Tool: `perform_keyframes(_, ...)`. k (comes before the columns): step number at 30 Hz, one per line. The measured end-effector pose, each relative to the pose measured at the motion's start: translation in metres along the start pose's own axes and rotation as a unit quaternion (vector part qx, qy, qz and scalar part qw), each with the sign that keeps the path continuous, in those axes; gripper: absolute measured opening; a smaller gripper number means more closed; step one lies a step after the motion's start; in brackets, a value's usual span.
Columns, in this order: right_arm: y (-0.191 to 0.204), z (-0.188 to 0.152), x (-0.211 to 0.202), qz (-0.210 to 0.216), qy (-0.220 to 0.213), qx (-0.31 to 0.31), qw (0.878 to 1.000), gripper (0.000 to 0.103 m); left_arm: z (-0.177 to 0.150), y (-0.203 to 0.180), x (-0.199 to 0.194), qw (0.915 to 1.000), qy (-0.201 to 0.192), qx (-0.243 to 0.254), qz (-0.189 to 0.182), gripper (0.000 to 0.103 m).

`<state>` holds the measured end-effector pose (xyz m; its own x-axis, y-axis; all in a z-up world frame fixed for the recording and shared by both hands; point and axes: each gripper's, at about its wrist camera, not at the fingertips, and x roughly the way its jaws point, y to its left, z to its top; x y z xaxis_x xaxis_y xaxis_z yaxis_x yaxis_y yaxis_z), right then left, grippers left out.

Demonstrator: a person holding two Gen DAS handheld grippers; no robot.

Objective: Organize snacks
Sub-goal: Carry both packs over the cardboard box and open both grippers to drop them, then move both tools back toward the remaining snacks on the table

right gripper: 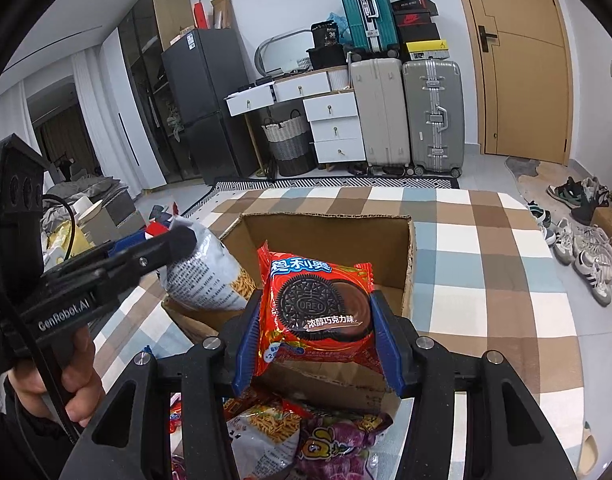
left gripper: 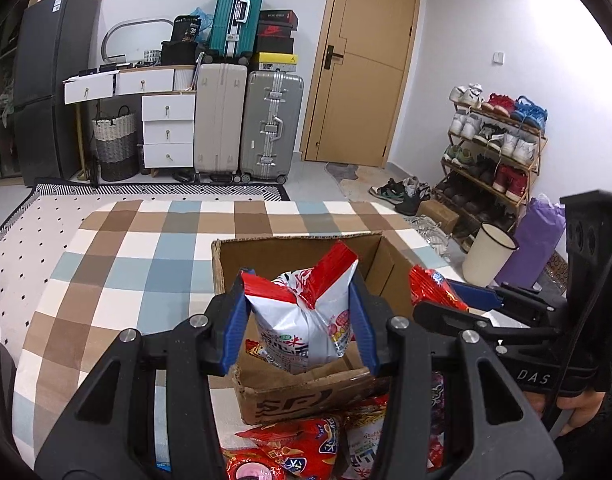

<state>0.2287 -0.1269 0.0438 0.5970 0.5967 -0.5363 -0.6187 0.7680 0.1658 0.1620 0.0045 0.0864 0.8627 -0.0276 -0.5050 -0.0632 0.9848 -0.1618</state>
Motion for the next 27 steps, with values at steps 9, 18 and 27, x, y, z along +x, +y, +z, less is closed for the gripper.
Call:
perform_keyframes(9,0.001,-0.001,0.012,-0.009,0.008,-0.007,1.000,0.051,-0.009,-0.002,0.027,0.9997,0.023,0.003,0.001,0.043)
perform_keyframes(18,0.007,-0.001,0.018,-0.038,0.013,-0.025,0.999,0.052,-0.015,0.001,0.041,0.9992,0.039,0.008,0.004,0.044)
perform_keyframes(27,0.000,-0.003,0.002,-0.039,-0.006,-0.013,0.999,0.088,-0.014,0.003,0.036,0.9990,0.044,0.005,-0.007,0.071)
